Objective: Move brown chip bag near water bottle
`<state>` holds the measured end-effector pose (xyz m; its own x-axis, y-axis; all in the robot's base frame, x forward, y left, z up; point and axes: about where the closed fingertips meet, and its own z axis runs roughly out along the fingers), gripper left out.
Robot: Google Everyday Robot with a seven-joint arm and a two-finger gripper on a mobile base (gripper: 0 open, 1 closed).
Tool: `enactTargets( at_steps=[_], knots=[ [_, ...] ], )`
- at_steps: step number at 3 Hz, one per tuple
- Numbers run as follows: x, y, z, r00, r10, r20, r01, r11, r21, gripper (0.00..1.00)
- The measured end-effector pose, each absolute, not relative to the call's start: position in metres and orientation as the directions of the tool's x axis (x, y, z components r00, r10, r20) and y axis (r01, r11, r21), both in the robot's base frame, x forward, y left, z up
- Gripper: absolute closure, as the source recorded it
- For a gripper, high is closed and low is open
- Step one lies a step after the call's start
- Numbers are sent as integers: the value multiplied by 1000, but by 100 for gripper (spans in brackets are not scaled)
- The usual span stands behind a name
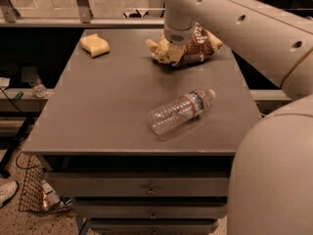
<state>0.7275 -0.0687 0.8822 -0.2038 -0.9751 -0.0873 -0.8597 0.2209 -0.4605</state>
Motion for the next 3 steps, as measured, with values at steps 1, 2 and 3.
enactTargets(
  at_steps=[1, 2, 3],
  knots=[
    [720, -76, 893, -205, -969, -137, -857, 246, -453, 95],
    [692, -86, 912, -208, -965, -163, -850, 260, -457, 100],
    [653, -99, 930, -227, -955, -193, -841, 292, -455, 100]
  ],
)
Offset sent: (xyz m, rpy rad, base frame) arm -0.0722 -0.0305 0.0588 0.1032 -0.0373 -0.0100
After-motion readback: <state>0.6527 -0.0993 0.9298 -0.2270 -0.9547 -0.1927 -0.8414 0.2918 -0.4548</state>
